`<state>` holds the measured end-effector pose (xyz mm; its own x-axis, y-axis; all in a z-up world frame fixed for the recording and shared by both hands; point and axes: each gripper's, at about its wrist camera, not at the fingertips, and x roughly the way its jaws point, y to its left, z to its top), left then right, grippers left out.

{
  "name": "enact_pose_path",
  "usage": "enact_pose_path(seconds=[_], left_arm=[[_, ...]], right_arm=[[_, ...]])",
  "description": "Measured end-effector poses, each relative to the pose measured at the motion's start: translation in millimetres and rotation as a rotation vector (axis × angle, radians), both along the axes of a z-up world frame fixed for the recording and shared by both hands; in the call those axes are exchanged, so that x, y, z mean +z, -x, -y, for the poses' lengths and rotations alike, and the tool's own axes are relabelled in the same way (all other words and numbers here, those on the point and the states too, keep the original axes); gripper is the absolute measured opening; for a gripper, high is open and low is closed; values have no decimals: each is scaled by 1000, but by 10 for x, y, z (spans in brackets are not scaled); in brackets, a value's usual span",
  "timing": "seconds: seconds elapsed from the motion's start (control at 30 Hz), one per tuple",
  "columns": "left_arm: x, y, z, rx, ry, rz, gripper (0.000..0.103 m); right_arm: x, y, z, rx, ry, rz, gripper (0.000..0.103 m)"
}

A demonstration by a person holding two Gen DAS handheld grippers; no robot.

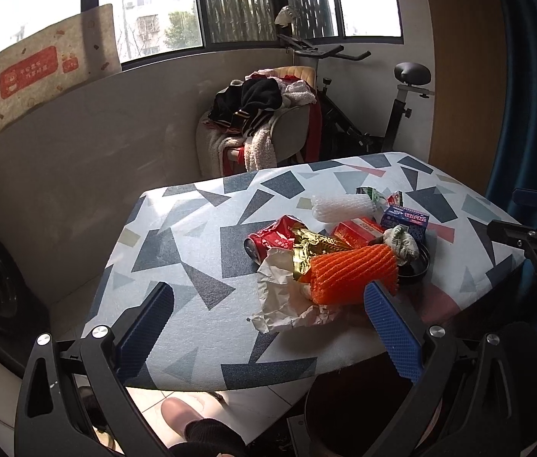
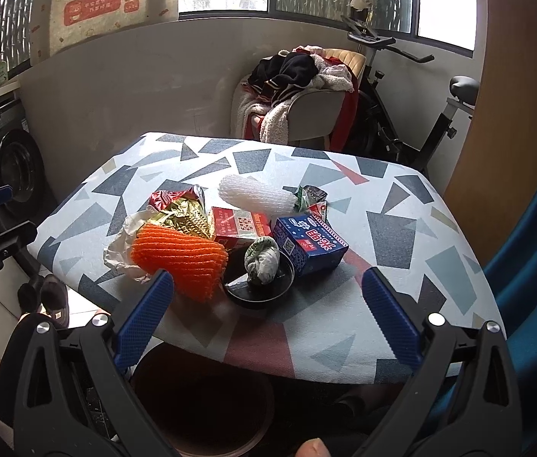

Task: Collect trash
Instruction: 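Grasp the orange foam net with the left tool while the right tool grasps the wrapped ball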

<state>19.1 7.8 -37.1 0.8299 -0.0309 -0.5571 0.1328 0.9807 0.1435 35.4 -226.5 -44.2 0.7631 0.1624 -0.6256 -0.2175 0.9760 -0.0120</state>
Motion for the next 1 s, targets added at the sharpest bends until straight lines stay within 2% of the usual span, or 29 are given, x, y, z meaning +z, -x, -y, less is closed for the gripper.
enact_pose_path(seconds=[0.17,0.23,0.4,0.53,0.6,0.67,0.8,0.9,1.0], left_arm=[[-118,-32,-35,14,-24,61,98],[-167,-103,-55,22,-4,31,98],[-348,-340,-130,54,133,-84,98],[-518,-538,-89,23,223,-157,98],[-589,-654,-20,7,244,-182,97],[-664,-782,38,-17,290,-211,91],[-912,-1091,61,-32,435,-300,87],[-1106,-1273,61,-23,518,-377,78],[-1210,-1341,78,-31,557,-408,65]], right_arm=[[-165,-78,72,-23,-35,-22,97],[-238,-118,95,-25,-57,-34,97],[-428,-226,114,-30,-72,-89,97],[-567,-296,94,-52,9,-102,97],[-616,-327,129,-70,14,-100,97],[-647,-363,195,-87,-17,-103,97],[-689,-433,280,-100,-58,-108,97],[-726,-460,313,-96,-61,-110,97],[-779,-491,340,-99,-64,-123,97]])
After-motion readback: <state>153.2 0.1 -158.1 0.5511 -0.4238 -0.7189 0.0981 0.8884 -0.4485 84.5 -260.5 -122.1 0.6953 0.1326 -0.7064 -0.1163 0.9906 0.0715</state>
